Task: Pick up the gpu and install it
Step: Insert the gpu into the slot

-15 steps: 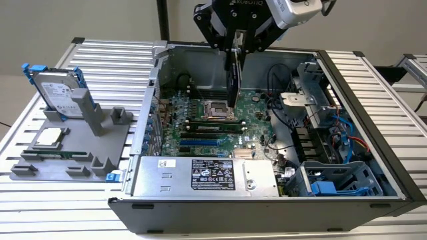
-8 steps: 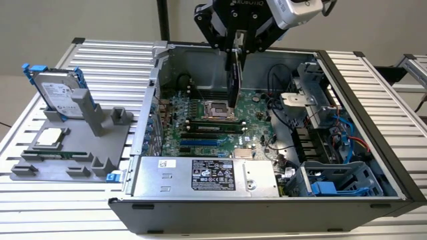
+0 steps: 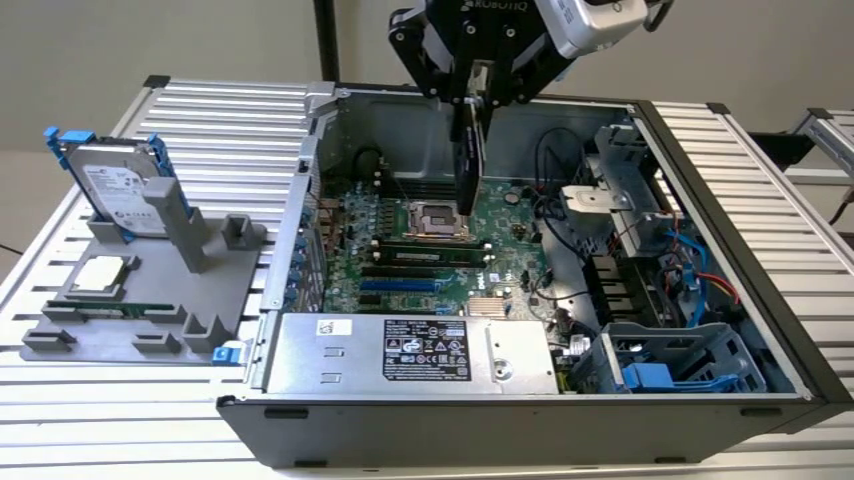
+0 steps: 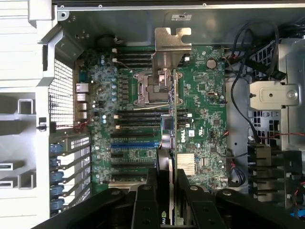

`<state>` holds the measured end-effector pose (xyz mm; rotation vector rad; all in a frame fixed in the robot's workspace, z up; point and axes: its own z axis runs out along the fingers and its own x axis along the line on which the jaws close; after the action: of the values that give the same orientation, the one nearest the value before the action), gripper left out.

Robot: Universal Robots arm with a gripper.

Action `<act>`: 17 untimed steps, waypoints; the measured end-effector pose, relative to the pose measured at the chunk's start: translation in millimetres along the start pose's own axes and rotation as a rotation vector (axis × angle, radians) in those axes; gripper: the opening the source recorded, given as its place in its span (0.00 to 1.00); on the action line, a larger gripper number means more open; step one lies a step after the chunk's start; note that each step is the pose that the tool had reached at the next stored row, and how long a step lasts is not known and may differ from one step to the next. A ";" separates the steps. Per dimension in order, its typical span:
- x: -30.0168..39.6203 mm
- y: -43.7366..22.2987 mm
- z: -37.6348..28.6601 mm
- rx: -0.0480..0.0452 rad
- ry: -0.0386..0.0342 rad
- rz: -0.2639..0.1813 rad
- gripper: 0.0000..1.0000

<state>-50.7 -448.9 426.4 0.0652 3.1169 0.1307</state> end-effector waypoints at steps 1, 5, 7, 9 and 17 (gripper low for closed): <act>0.0 0.0 0.0 -0.0001 0.0007 -0.009 0.00; 0.0 0.0 0.0 -0.0009 0.0034 -0.041 0.00; 0.0 0.0 0.0 -0.0012 0.0047 -0.057 0.00; 0.0 0.0 0.0 -0.0015 0.0059 -0.070 0.00; 0.0 0.0 0.1 -0.0025 0.0100 -0.120 0.00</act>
<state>-50.8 -448.8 426.3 -0.1224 3.1200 0.1329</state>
